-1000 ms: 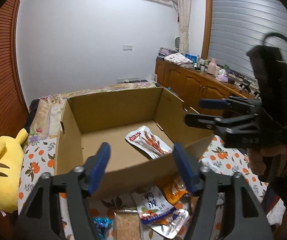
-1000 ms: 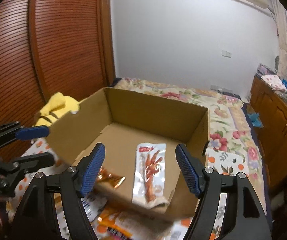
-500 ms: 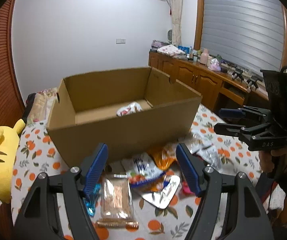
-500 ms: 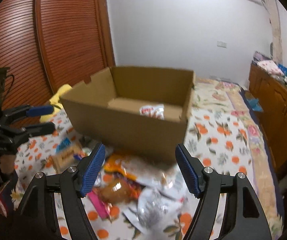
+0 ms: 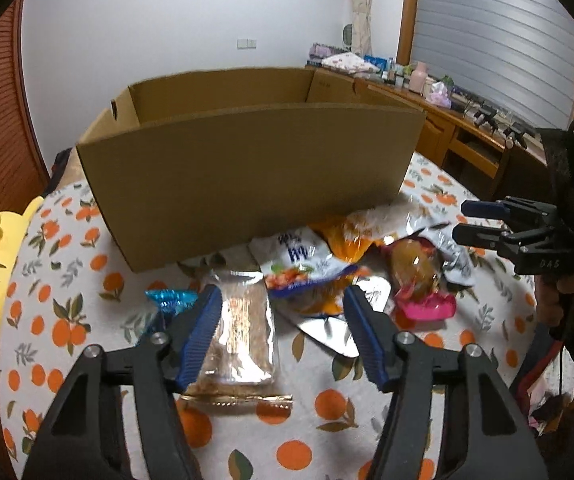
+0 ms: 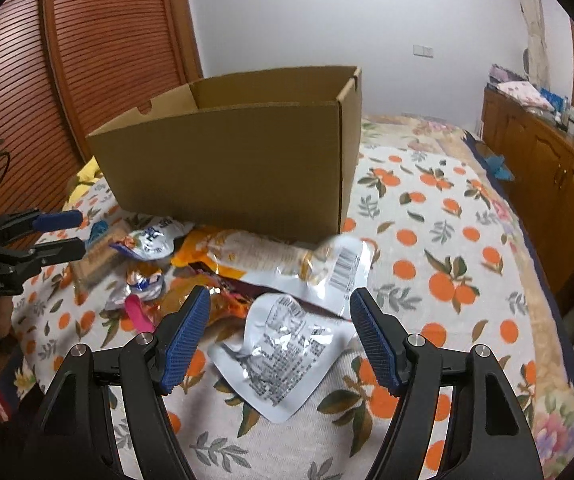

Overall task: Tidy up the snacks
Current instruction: 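Grasp the clear sesame bar packet with the left tool while the right tool grasps the silver foil pouch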

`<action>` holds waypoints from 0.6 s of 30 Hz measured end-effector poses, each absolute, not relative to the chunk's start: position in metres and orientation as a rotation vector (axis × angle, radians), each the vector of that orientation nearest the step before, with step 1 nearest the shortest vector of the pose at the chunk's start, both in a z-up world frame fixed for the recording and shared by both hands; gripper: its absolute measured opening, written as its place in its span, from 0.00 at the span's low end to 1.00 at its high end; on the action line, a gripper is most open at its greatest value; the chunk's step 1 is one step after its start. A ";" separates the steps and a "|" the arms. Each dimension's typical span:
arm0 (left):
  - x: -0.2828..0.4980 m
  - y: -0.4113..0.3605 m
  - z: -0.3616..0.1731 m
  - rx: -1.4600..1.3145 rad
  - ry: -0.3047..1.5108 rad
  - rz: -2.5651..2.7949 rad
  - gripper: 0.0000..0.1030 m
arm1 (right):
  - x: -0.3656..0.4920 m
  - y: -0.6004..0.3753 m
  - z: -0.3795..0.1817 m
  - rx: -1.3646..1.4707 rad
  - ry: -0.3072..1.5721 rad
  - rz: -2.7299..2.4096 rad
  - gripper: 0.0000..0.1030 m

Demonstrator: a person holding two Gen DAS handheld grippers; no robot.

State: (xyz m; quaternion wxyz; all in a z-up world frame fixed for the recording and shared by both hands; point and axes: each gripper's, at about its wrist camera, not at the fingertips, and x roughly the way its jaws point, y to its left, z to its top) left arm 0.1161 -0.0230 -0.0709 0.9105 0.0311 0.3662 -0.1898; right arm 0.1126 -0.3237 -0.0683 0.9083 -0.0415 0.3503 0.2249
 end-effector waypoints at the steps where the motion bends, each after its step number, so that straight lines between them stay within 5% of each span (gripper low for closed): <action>1: 0.117 -0.023 -0.074 0.066 0.762 -0.391 0.56 | 0.113 -0.323 -0.070 -0.083 0.728 0.463 0.72; 11: 0.124 -0.022 -0.092 0.061 0.813 -0.361 0.51 | 0.116 -0.321 -0.086 -0.089 0.766 0.398 0.72; 18: 0.129 -0.022 -0.092 0.064 0.806 -0.345 0.58 | 0.116 -0.321 -0.088 -0.090 0.774 0.385 0.72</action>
